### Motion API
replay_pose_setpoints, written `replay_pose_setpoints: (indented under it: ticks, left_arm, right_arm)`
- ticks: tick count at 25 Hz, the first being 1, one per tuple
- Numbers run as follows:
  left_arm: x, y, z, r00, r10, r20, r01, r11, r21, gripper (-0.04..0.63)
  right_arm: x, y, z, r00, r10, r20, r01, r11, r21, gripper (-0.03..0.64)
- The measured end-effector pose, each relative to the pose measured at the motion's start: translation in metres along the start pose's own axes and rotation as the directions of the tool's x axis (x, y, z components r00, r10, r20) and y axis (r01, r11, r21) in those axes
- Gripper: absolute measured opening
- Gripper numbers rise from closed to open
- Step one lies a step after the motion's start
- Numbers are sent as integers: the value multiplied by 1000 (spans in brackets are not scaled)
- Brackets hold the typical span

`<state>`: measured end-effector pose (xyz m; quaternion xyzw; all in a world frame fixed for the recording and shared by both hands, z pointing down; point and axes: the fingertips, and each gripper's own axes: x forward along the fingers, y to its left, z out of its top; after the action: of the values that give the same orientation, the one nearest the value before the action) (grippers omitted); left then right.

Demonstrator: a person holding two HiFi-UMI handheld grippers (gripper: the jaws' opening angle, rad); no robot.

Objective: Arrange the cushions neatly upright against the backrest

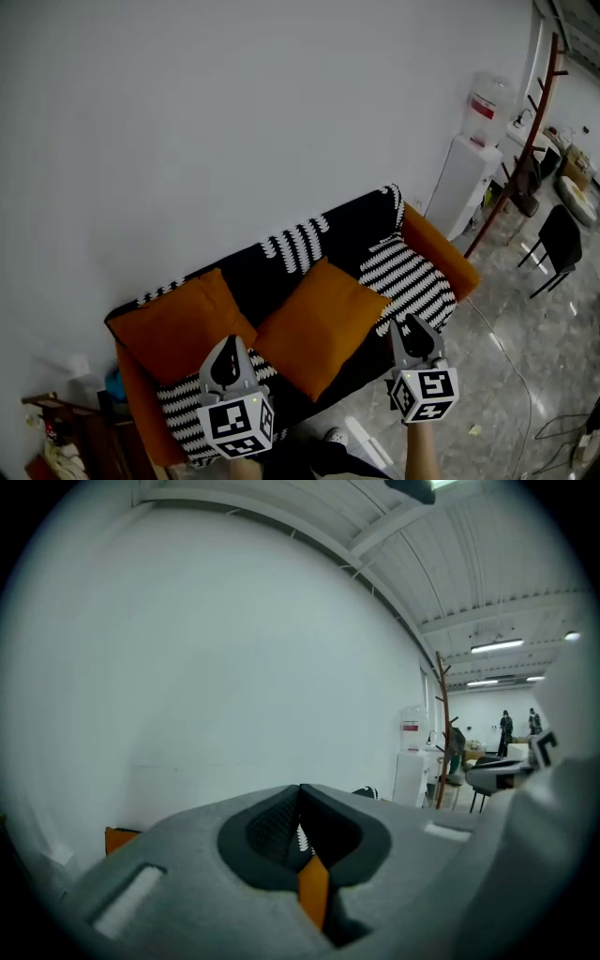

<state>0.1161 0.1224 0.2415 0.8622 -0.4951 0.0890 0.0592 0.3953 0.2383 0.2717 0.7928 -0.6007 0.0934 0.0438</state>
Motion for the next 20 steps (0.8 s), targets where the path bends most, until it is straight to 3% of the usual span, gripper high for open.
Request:
replay_pose_setpoints:
  ticks: [12,20]
  left_arm:
    - [59,-42,-20,998,-11,-66,10,1000,-22,5]
    - [132,-55,-29,995,-25,-96,22,999,-40,5]
  right_arm:
    - [43,-39,-25,998,32,-50,-30,998,48,127]
    - [119,-61,-25,995,53,-79,-51,998,28,130]
